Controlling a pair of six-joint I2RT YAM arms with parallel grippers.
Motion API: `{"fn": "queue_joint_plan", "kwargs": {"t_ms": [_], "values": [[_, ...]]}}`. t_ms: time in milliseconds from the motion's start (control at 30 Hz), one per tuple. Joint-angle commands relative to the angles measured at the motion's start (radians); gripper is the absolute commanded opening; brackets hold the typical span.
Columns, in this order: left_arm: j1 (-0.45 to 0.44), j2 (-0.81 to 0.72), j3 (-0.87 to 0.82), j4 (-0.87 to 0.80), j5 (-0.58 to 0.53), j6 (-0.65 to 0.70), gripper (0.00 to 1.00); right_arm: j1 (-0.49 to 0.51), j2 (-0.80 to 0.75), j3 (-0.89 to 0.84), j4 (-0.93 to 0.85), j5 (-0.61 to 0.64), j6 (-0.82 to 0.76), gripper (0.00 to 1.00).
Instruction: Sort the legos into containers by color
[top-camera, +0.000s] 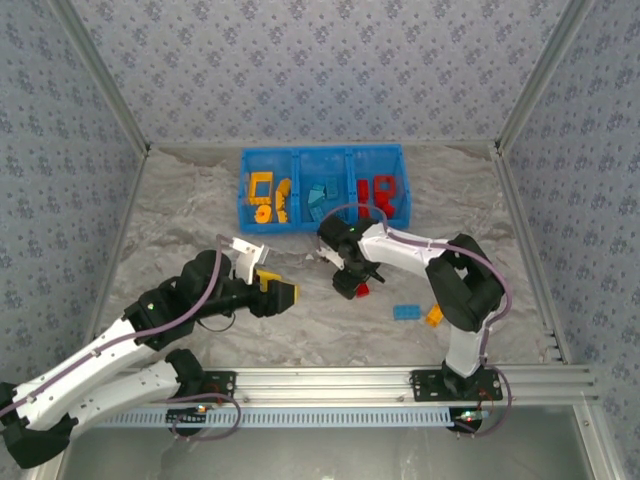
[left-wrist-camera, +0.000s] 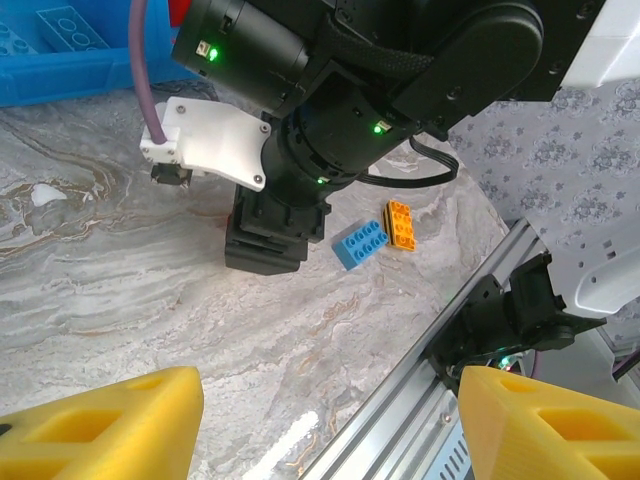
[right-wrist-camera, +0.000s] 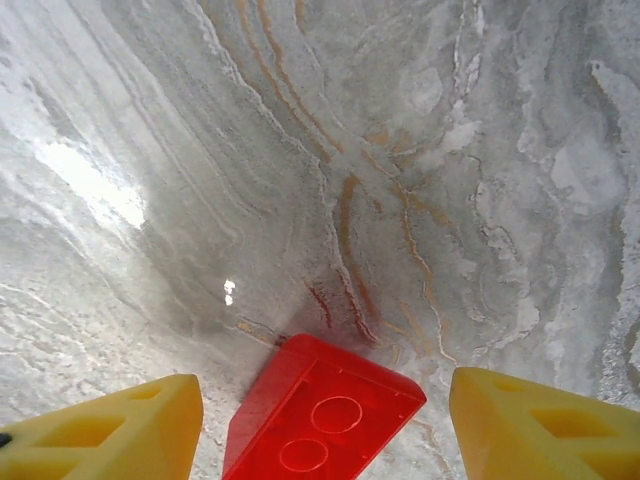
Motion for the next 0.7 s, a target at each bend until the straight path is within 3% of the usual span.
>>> {"fn": "queue_joint_plan", "kwargs": {"t_ms": [0,267,667], "values": [[-0.005,-0.01,0.021,-0.003,-0.018,0.004,0.69,-0.014,-0.034,-0.012,-0.046,-0.04,0.109,0.68],[-0.007,0.013,0.025,0.018,0.004,0.003,0.69,0.003,-0.098,-0.114,0.014,-0.017,0.363,0.74],[-0.007,-0.04,-0.011,-0.066,-0.028,-0.008,0.69,-0.007,-0.062,-0.145,0.117,-0.004,0.484,0.58]]}}
